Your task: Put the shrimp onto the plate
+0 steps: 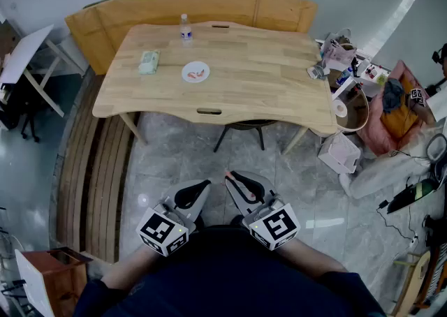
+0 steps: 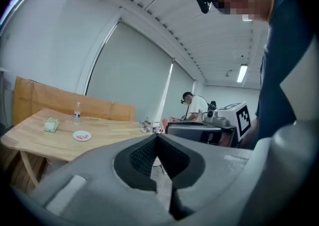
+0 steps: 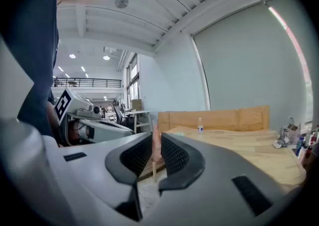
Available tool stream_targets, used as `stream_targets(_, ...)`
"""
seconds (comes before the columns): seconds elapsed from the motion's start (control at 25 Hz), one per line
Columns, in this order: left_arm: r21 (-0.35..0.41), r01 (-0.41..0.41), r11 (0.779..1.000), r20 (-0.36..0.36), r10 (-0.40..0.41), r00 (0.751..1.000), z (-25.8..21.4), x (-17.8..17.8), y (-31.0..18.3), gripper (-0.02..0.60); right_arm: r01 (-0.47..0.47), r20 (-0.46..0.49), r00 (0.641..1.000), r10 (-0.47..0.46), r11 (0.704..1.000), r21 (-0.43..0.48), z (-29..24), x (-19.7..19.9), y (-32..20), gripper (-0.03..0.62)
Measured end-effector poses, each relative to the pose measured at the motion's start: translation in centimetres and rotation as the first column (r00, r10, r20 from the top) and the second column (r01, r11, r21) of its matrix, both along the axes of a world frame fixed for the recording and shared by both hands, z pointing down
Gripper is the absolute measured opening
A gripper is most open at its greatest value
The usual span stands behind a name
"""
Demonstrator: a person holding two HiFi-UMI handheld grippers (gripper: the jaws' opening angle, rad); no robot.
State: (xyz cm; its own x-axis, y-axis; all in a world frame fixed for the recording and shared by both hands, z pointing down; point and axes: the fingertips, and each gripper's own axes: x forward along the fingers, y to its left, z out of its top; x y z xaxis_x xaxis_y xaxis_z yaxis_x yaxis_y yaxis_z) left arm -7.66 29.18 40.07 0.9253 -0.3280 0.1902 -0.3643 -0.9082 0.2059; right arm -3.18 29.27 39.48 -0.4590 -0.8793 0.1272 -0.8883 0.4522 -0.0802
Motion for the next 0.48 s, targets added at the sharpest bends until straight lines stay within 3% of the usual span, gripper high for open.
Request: stream_targets(0.48, 0.011, 0.028, 1.0, 0.02, -0.028, 0.999, 0.35, 0.08, 0.37, 0.004, 0.032, 0.029, 0.999, -0.032, 0.999, -0.003, 0.43, -0.19, 0.41, 0.063)
